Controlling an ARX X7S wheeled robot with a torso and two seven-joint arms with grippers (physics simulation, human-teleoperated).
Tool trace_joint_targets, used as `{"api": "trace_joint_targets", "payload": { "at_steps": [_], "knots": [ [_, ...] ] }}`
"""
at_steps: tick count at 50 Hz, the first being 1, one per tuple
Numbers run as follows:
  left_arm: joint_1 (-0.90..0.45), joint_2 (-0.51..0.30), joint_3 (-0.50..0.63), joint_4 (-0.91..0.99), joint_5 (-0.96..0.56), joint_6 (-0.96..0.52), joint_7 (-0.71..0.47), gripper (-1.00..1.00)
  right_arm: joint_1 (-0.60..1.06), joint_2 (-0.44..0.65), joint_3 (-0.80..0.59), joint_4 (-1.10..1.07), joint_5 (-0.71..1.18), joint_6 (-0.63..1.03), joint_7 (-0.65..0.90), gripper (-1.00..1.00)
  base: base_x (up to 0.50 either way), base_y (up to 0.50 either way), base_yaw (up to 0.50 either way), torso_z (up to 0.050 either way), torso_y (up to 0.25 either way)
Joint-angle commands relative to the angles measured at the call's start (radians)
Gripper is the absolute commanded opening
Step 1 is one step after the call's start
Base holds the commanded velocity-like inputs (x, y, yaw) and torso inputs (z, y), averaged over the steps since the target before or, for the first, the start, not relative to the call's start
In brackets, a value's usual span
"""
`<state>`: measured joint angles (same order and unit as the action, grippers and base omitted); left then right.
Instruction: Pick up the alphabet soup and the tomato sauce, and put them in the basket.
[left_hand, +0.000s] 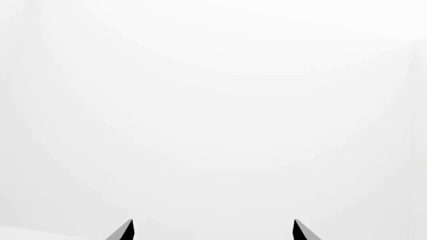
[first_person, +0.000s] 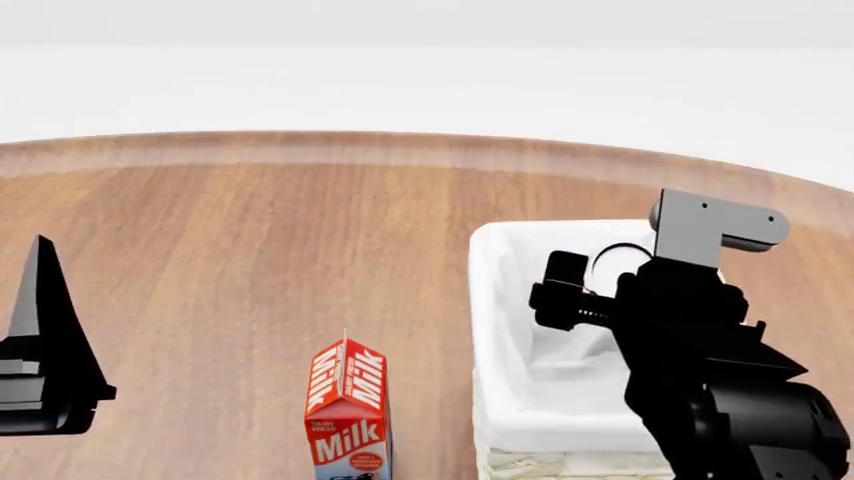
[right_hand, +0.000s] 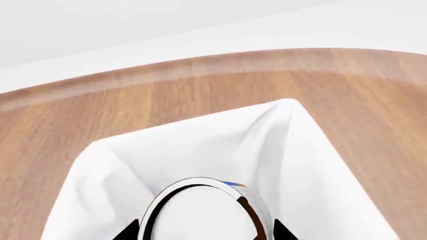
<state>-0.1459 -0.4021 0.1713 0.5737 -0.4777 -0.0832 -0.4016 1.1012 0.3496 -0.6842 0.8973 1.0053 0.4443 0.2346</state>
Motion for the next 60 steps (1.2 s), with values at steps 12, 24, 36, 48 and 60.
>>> {"api": "trace_joint_targets", "payload": {
  "at_steps": [12, 24, 36, 48, 60],
  "knots": [
    [0.0, -0.003, 0.005, -0.001, -0.001, 0.003, -0.004, 1.0, 0.006, 0.002, 0.019, -0.02, -0.039, 0.003, -0.005, 1.0, 0.0, 0.0, 0.0, 0.0, 0.001],
    [0.0, -0.004, 0.01, -0.004, -0.002, 0.007, -0.004, 1.0, 0.011, 0.008, 0.022, -0.04, -0.042, -0.004, 0.002, 1.0, 0.0, 0.0, 0.0, 0.0, 0.0],
    [0.003, -0.006, 0.013, 0.0, -0.004, 0.007, -0.007, 1.0, 0.119, 0.109, 0.025, -0.252, -0.009, 0.138, 0.065, 1.0, 0.0, 0.0, 0.0, 0.0, 0.0],
    [0.002, -0.008, 0.013, 0.0, -0.009, 0.008, -0.009, 1.0, 0.127, 0.181, 0.047, -0.47, 0.069, 0.225, 0.078, 1.0, 0.0, 0.0, 0.0, 0.0, 0.0],
    [0.006, -0.013, 0.008, 0.009, -0.018, 0.014, -0.01, 1.0, 0.085, 0.292, 0.109, -0.774, 0.242, 0.368, 0.206, 1.0, 0.0, 0.0, 0.0, 0.0, 0.0]
  ]
}}
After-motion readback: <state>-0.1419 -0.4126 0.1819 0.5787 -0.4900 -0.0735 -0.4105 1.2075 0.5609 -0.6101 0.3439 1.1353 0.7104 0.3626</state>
